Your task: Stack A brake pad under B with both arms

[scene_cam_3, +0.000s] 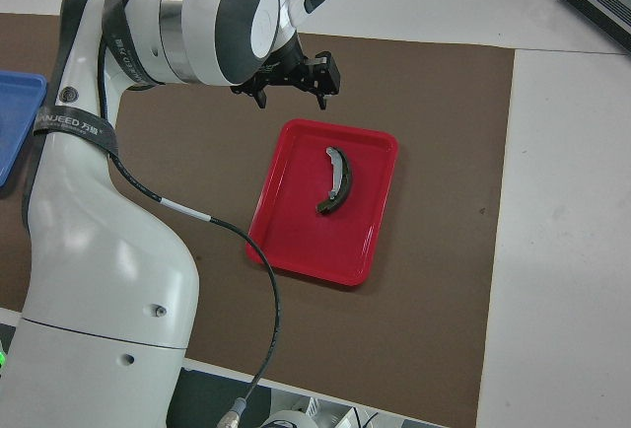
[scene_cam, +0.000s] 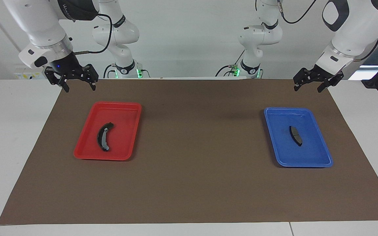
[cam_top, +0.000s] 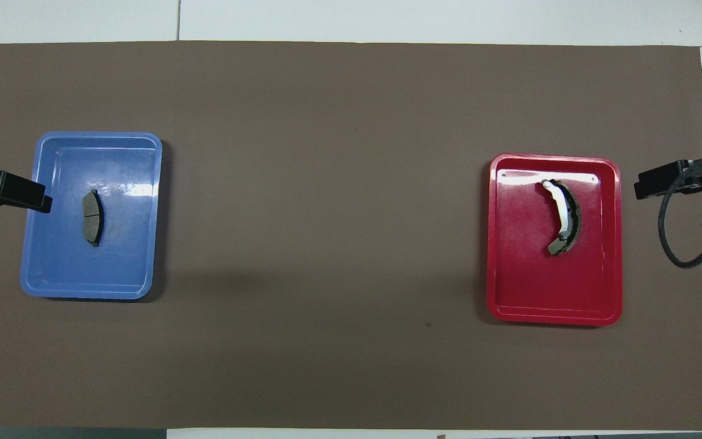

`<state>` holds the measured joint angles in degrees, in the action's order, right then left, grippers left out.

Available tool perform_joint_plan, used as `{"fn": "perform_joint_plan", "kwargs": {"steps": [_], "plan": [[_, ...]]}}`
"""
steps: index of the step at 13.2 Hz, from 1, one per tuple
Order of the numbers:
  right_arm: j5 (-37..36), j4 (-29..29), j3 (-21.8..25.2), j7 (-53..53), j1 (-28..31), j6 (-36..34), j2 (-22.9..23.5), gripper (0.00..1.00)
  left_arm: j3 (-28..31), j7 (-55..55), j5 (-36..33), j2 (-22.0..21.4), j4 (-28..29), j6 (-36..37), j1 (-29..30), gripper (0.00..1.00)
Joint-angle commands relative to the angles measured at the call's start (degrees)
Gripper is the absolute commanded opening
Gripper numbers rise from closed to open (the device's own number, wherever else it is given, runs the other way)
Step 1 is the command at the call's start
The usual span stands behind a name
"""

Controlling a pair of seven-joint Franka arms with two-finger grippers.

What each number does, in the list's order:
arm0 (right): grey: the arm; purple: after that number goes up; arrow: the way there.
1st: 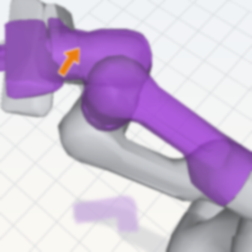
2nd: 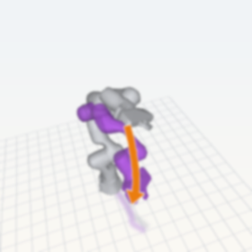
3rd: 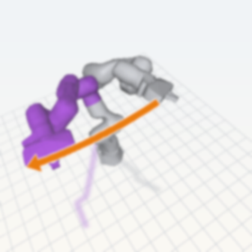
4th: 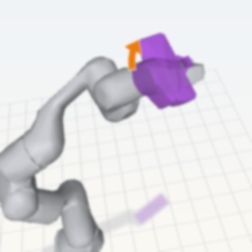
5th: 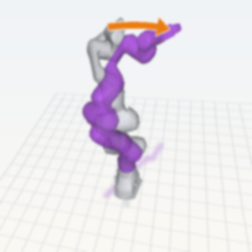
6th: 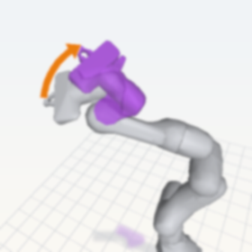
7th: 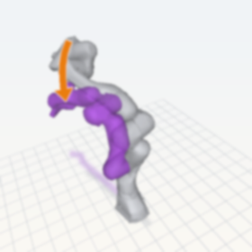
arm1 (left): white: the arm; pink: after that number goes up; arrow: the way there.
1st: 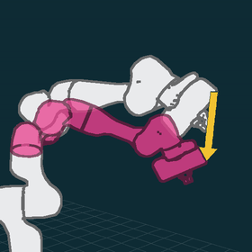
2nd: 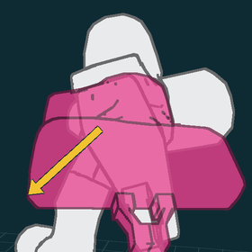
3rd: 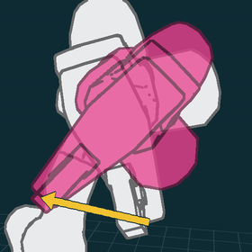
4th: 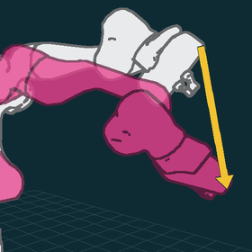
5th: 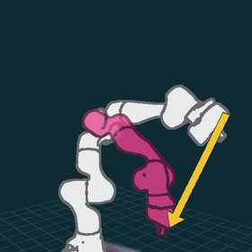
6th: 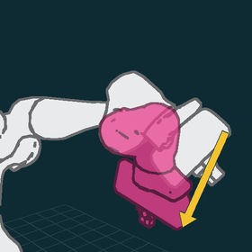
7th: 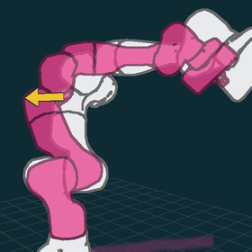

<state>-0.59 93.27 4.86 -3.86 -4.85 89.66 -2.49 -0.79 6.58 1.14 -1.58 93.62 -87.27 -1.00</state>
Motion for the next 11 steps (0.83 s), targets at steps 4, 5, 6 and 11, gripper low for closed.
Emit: {"fn": "perform_joint_plan", "kwargs": {"steps": [4, 5, 6, 11], "plan": [[1.1, 1.1, -0.3, 0.2, 0.5, 0.8, -0.9, 0.99, 0.2, 0.5, -0.3, -1.6, 0.9, 2.4, -0.3, 1.0], [1.1, 1.1, -0.3, 0.2, 0.5, 0.9, -0.9, 0.99, 0.2, 0.7, -0.3, -1.6, 0.9, 2.3, -0.6, 1.0], [1.1, 1.1, -0.3, 0.2, 0.4, 0.8, -0.9, 0.99, 0.2, 0.7, -0.3, -1.6, 0.9, 2.3, -0.5, 1.0], [1.1, 1.1, -0.3, 0.2, 0.4, 0.7, -1.0, 0.99, 0.4, 0.9, -0.3, -1.6, 1.6, -1.4, 0.4, 1.0]]}}
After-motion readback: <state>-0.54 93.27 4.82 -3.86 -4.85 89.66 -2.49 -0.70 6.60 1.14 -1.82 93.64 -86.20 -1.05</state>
